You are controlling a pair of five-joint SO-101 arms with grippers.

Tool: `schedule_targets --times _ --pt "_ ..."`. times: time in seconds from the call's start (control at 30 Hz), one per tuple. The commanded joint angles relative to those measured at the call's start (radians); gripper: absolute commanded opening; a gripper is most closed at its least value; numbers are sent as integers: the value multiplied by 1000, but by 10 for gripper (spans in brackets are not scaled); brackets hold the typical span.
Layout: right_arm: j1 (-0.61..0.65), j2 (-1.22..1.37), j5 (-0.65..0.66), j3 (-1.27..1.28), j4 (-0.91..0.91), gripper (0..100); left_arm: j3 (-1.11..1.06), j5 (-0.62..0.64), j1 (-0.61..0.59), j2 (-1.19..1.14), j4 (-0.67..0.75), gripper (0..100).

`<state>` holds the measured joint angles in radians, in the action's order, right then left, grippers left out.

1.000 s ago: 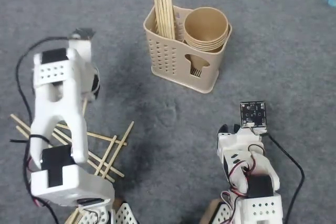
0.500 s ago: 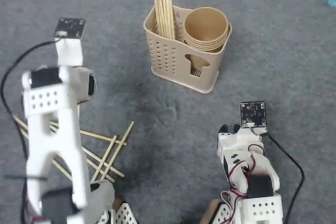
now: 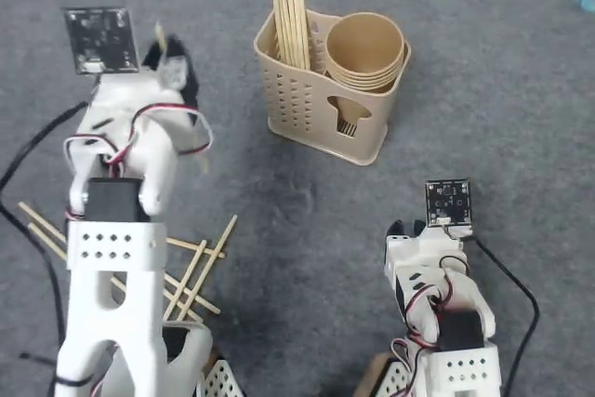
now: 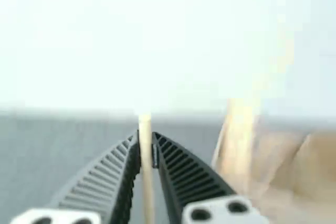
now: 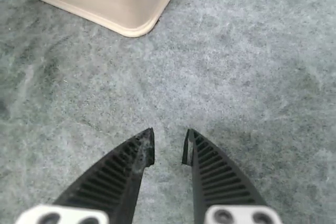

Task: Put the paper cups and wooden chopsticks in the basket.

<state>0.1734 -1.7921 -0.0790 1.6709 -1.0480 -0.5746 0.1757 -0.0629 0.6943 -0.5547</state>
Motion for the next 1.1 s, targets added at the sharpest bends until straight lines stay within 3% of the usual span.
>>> schedule_targets --times 0.0,0.1,0.2,0.37,0.67,0.83,1.07 --pt "-12 -24 20 14 18 97 7 25 63 32 347 12" --pt "-12 -24 20 14 18 97 -1 23 130 31 569 12" --pt "-12 -24 20 14 18 97 12 21 218 29 681 12" --pt "-12 -24 21 14 18 97 137 18 305 -106 700 12" --pt "-12 -24 21 14 19 97 228 17 273 -405 727 12" --pt "-8 -24 23 14 22 97 148 17 227 -508 861 12" --pt "-13 -24 23 14 39 97 -104 20 236 -440 867 16"
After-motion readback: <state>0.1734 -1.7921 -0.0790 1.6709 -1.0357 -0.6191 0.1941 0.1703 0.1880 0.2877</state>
